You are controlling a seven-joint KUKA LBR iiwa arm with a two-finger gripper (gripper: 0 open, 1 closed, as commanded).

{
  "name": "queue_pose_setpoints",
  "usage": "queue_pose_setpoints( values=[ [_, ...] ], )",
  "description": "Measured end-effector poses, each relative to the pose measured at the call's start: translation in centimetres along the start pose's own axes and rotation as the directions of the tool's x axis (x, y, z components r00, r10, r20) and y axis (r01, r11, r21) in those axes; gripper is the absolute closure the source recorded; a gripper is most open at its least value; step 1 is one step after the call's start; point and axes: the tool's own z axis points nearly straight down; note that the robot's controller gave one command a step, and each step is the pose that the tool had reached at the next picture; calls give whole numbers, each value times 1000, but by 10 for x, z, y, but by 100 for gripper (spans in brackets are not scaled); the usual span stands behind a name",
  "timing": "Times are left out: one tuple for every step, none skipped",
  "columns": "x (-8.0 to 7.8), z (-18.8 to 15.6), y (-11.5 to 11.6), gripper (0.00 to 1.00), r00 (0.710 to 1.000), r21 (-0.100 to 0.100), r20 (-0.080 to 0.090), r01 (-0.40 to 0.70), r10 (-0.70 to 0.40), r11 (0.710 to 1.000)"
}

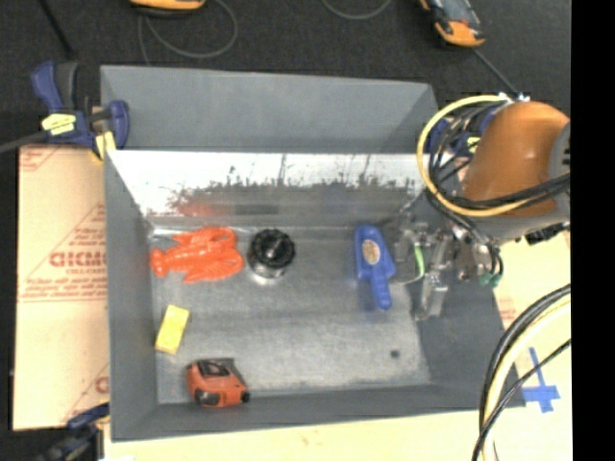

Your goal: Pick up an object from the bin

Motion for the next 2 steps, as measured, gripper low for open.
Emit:
queue_pose_setpoints(
  values=[
    [-2, -5, 0, 0, 1000, 1, 7, 3, -3, 1000],
    [-38, -5, 39, 0, 1000, 2, 8, 14, -14, 1000]
  ],
)
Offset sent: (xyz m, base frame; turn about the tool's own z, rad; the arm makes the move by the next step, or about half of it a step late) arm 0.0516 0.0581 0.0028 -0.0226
